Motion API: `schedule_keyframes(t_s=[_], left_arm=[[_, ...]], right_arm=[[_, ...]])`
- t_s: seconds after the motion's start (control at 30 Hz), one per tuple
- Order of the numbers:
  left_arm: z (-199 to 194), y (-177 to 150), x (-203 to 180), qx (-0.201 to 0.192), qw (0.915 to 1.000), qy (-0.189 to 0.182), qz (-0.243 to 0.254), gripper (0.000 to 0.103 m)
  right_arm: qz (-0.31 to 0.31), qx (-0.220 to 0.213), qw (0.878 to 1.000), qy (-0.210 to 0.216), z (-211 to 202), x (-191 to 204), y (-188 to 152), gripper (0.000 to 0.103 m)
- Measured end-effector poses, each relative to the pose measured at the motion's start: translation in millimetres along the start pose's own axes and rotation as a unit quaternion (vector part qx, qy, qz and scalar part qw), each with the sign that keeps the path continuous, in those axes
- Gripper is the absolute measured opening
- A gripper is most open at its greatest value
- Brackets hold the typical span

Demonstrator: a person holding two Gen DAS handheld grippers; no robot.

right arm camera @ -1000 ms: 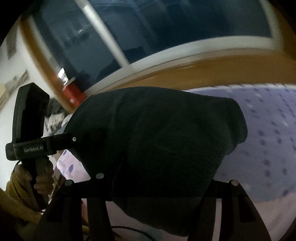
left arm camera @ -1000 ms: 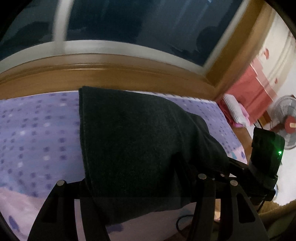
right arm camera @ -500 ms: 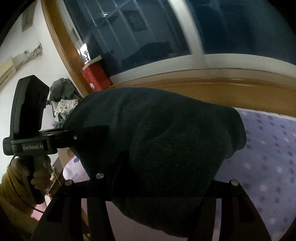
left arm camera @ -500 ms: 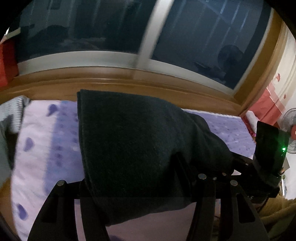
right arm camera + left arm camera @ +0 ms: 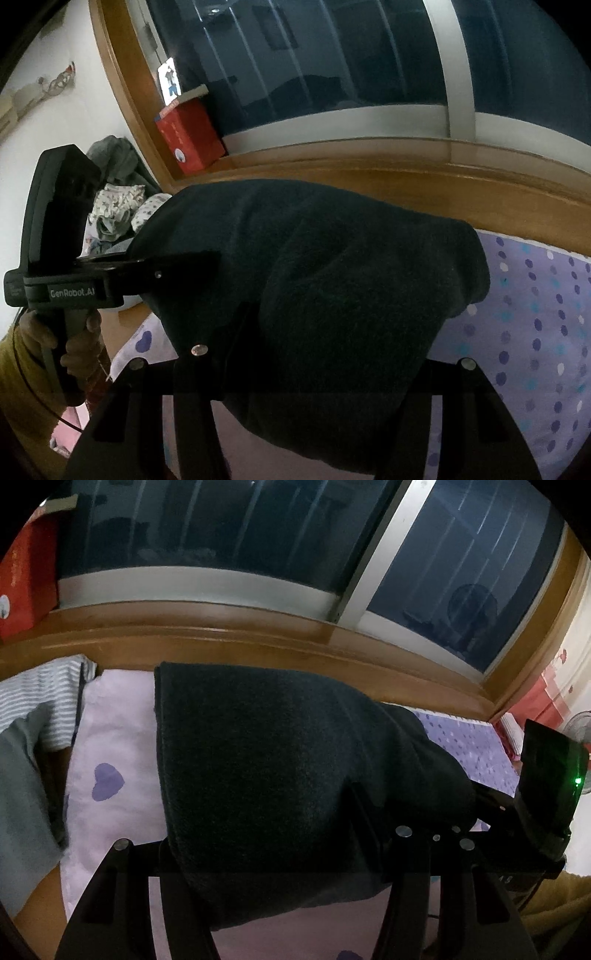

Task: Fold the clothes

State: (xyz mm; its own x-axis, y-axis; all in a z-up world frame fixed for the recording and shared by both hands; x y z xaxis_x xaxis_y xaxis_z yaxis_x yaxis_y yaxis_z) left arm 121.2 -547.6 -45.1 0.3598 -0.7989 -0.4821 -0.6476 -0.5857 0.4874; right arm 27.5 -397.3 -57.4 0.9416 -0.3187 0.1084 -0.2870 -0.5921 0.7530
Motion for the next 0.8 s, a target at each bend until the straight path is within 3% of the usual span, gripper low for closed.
schedule_keyframes(t_s=[0.2, 0.3, 0.37, 0.43, 0.67, 0.8], left_arm=[[42, -15, 17, 0.053, 0.9985, 0.013, 0.008, 0.06], [59, -27, 29, 0.081, 0.9965, 0.021, -0.011, 0.065], [56, -29, 33, 0.08, 0.9964, 0.013, -0.024, 0.065], [50, -30, 32, 0.075, 0.9967, 0.027, -0.018, 0.065], [-9, -35, 35, 0.035, 0.9895, 0.138, 0.026, 0.065], [-26, -28, 18, 0.011, 0.9924, 0.118, 0.035, 0.065]], right_arm=[[-0.004, 0.031, 0.999, -0.022, 15, 2, -26, 0.055], [0.001, 0.055, 0.998, -0.023, 20, 5, -48, 0.055], [0.0, 0.062, 0.998, -0.021, 18, 4, -58, 0.055], [-0.001, 0.063, 0.998, -0.013, 15, 2, -64, 0.055], [-0.028, 0.054, 0.998, -0.004, -10, 2, -70, 0.055], [-0.046, 0.035, 0.998, -0.038, -42, -3, -64, 0.055]])
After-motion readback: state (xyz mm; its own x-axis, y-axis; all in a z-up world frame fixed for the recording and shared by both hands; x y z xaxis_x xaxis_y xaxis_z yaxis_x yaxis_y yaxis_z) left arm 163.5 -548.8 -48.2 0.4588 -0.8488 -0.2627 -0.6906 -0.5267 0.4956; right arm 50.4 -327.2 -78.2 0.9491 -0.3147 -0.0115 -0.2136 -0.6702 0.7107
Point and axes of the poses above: each gripper's, at about its wrist camera, not at the fingertips, and z roughly the way its jaws point, x to its left, y to its top, the point moved 6 cm from there along z, roughly the way its jaws point, and after that the axes turned 15 degrees about -z, right-handed, at the moved point
